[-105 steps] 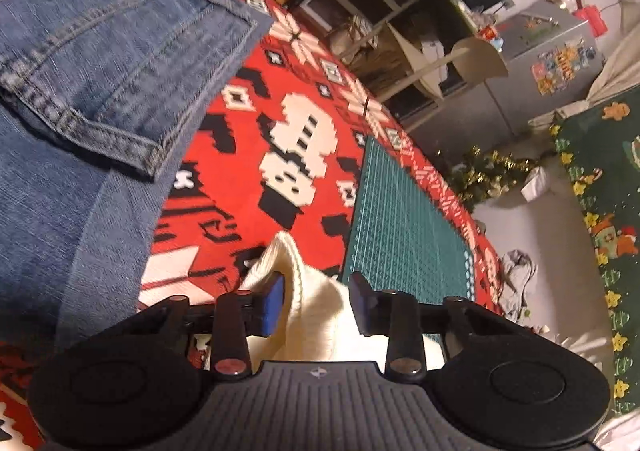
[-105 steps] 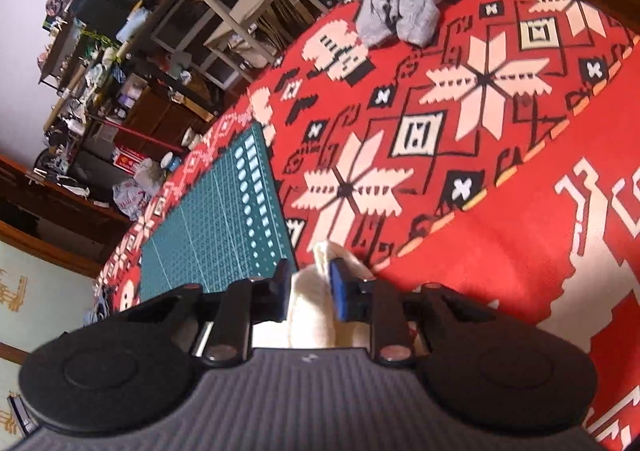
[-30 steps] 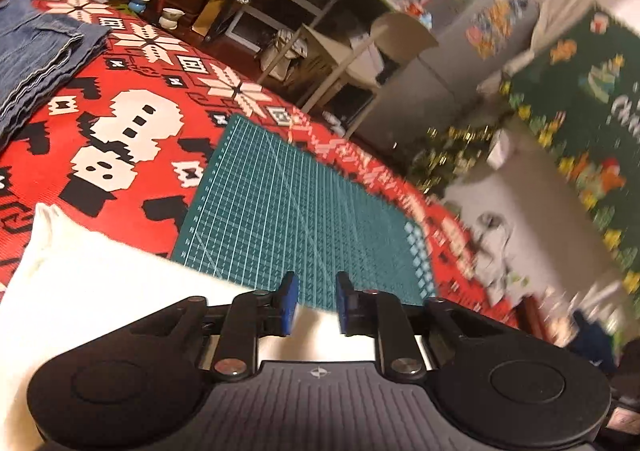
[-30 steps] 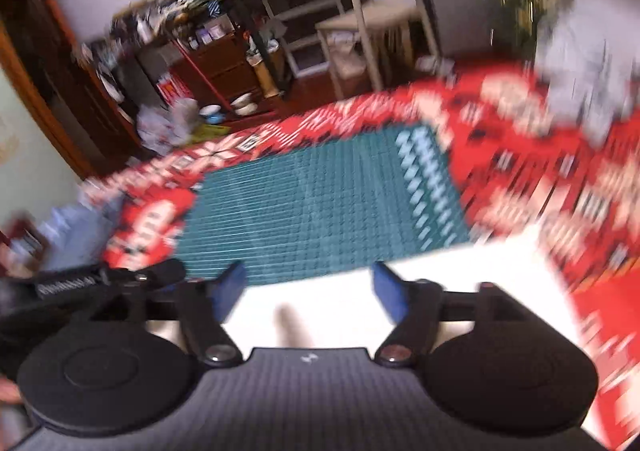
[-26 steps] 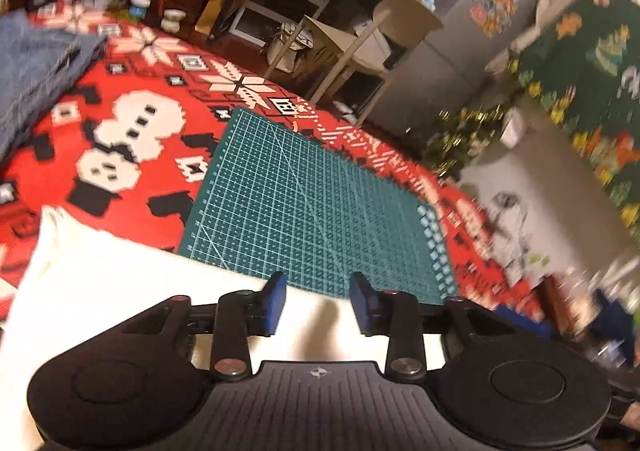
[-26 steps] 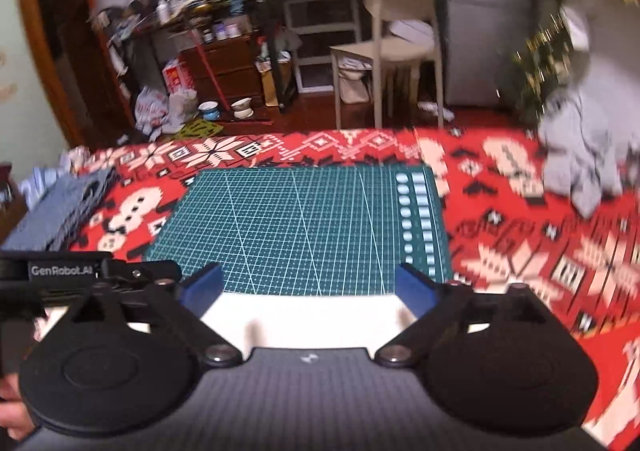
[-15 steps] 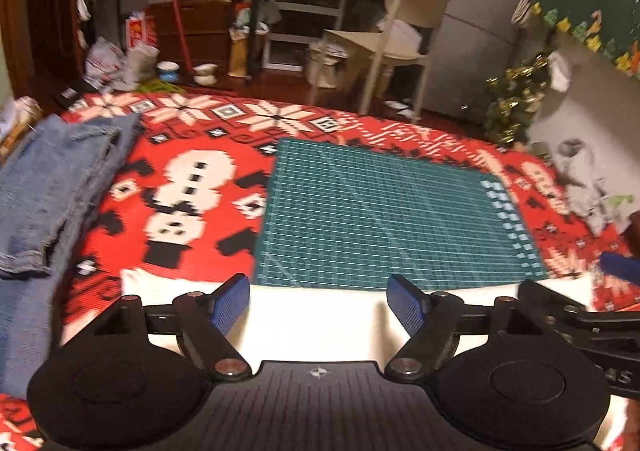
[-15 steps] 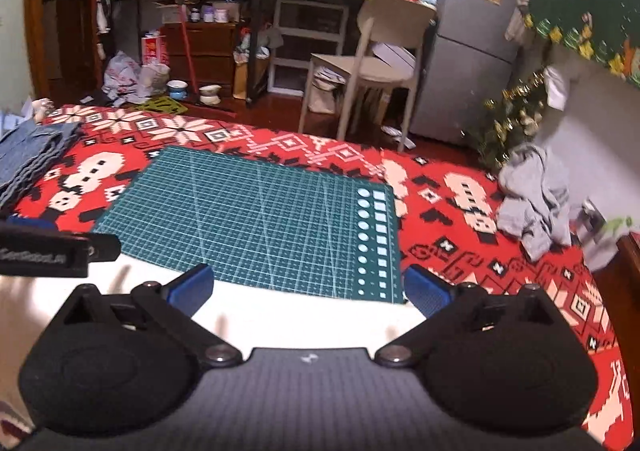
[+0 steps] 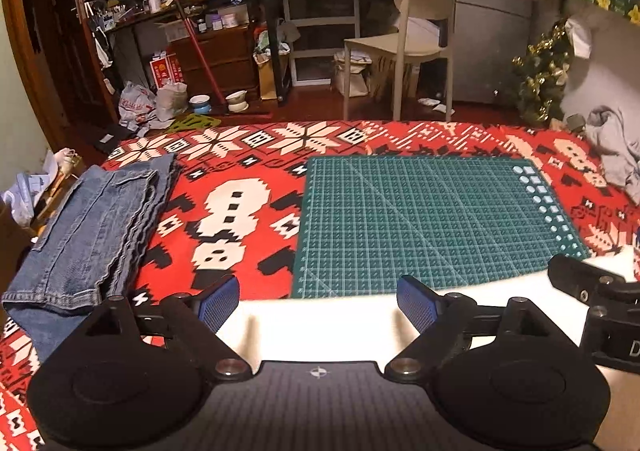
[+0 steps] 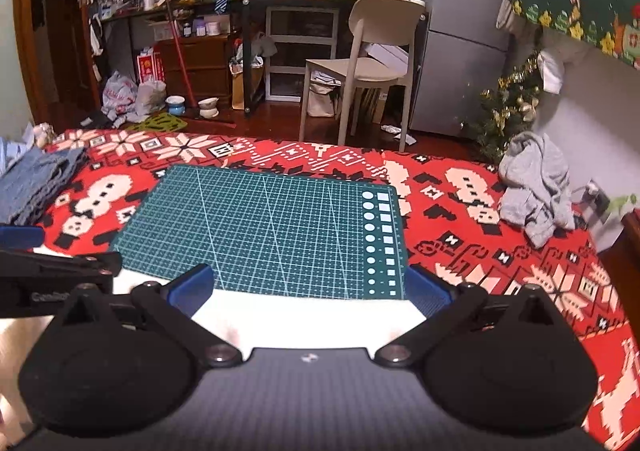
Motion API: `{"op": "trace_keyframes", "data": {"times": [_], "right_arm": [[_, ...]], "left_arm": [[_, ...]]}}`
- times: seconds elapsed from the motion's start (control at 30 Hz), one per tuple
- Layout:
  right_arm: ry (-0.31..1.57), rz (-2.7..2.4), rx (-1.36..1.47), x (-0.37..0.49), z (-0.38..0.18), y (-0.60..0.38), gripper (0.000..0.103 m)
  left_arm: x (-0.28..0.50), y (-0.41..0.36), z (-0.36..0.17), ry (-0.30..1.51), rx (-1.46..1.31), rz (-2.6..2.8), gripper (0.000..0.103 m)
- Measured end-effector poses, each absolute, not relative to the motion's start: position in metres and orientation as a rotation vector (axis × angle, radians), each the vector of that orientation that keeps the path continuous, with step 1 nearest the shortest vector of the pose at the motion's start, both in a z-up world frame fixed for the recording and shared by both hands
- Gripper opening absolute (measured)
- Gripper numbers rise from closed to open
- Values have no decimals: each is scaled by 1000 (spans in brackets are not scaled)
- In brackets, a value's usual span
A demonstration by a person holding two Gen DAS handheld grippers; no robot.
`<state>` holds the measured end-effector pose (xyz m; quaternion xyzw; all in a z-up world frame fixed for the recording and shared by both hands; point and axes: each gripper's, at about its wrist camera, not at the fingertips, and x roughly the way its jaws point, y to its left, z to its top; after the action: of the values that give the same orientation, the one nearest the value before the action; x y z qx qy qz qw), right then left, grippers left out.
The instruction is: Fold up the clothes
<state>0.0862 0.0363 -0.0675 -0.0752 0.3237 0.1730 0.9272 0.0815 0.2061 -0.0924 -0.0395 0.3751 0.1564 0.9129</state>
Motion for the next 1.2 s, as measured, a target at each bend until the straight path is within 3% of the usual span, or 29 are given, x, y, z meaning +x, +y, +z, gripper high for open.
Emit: {"op": "trace_keyframes", "data": {"times": [0.17, 0.27, 0.7, 0.97, 1.2], "right_arm": [[694, 365, -66, 91, -66, 31, 102], [753, 386, -70, 97, -68, 35, 102], [697, 323, -185, 92, -73, 48, 102], [673, 330, -192, 85, -67, 51, 102], [651, 313, -216, 78, -61, 56, 102]], "left_arm": [[90, 215, -97, 842, -202, 275, 86], [92, 209, -101, 849, -147, 318, 87], [88, 199, -96, 795, -44, 357, 91], [88, 212, -96, 822, -195, 315, 80], [89, 212, -91, 838, -194, 315, 79]]}}
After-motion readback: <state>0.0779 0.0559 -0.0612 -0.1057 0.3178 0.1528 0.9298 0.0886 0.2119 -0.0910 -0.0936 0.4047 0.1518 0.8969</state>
